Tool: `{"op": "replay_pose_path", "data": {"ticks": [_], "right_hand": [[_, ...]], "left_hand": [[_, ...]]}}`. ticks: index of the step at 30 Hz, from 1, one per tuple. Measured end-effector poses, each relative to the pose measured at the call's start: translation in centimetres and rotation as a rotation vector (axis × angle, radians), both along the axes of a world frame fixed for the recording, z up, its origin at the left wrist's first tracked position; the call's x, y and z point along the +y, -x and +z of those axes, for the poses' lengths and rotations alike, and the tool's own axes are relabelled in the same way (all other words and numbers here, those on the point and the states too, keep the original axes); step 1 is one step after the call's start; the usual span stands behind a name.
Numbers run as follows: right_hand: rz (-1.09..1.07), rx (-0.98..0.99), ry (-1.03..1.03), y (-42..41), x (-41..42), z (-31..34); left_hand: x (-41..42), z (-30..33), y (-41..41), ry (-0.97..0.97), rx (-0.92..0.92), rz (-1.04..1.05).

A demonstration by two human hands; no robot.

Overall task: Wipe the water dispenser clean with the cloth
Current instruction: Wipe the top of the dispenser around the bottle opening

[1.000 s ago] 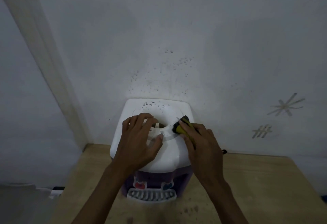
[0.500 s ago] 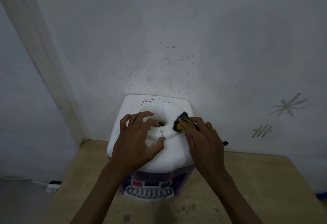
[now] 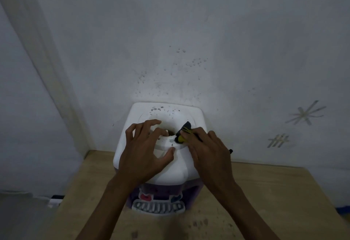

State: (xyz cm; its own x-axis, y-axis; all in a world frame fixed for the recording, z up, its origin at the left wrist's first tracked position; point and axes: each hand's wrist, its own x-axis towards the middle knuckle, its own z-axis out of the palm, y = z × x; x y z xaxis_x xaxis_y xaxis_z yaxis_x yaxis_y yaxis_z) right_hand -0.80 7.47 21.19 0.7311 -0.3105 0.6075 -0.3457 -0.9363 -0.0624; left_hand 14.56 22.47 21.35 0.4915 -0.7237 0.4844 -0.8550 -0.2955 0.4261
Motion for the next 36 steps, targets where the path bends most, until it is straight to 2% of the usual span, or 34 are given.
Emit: {"op": "replay_pose_path", "data": {"ticks": [2,6,11,16,21,28,33,36], "right_hand": [[0.014,0.01,-0.012,0.3,-0.5,0.1],[-0.114,-0.012,-0.034,-0.9,-0.8,0.7],[0.022,-0.021,-0.038,-0.1,0.9,0.4],[-0.12,-0.089,-0.139,-1.0,-0.5,0.5],[0.005,-0.064,-0.08,-0.2,1.5,-0.1],[-0.134,-0.071,-0.106,-1.3,-1.0,0.6],[-0.023,-0.056,-0.119,0.1,0.9,0.2],[-0.049,-0.067,-0.161,1.0,0.4,-0.5]], "left_hand": [[0.0,0.0,0.1,0.002,0.0,0.001],[0.1,0.1,0.1,-0.002,0.004,0.006],[0.0,0.0,0.1,-0.014,0.001,0.021],[0.2,0.2,0.1,-0.013,0.016,0.013],[0.0,0.0,0.1,-0.012,0.045,0.01],[0.0,0.1,0.1,-0.029,0.044,0.032],[0.1,0.2,0.2,-0.048,0.044,0.023],[0.2,0.5,0.3,-0.043,0.034,0.021]]}}
